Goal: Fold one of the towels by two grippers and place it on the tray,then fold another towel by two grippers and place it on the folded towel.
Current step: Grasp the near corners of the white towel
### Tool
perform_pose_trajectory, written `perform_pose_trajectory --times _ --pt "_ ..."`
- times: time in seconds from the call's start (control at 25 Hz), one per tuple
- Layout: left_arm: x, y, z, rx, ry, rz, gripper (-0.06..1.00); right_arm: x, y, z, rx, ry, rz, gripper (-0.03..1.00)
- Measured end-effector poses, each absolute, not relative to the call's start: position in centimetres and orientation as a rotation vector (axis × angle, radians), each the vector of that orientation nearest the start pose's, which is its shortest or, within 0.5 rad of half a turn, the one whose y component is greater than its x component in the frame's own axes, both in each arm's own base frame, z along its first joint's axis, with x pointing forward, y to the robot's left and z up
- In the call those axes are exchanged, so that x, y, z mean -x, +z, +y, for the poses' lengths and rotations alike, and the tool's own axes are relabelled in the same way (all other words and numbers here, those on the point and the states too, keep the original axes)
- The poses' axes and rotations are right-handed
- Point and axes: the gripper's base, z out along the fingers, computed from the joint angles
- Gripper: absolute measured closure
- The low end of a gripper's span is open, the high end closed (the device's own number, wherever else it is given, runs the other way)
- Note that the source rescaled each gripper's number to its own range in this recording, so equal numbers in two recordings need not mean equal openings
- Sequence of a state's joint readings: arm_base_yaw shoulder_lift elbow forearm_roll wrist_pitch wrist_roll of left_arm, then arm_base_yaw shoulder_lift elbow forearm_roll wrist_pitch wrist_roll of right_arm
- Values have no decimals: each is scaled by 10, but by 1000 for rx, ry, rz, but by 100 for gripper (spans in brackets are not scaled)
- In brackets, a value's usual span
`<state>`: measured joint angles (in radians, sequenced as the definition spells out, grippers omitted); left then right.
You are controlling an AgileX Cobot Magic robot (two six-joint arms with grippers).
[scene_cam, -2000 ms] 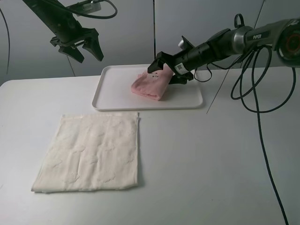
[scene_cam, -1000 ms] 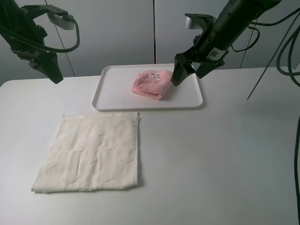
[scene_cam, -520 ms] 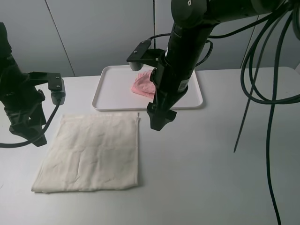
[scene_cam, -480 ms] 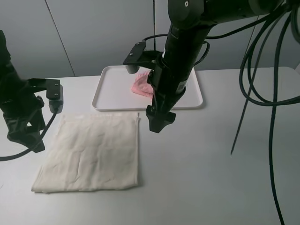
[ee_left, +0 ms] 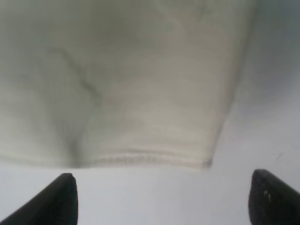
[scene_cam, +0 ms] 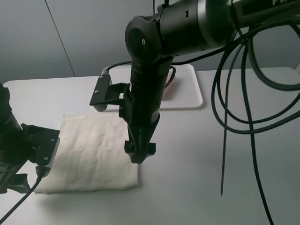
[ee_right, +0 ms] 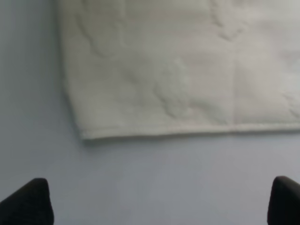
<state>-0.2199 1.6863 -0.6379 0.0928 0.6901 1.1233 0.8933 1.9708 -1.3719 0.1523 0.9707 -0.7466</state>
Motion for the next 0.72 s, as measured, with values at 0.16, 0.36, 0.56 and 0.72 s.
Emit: perform_pose_trajectory --times 0.16,0.36,0.56,0.72 --pt "-220 115 -45 -2119 38 2436 -4 -223 166 313 2198 197 2158 -2" --pt "-218 114 -44 -2154 41 2432 -4 -227 163 310 2243 101 2118 -2" --pt "-218 114 -44 -2152 47 2425 -4 -230 163 308 2268 36 2088 -2" --pt "-219 114 -44 -2151 49 2423 -4 -230 163 308 2270 32 2085 -2"
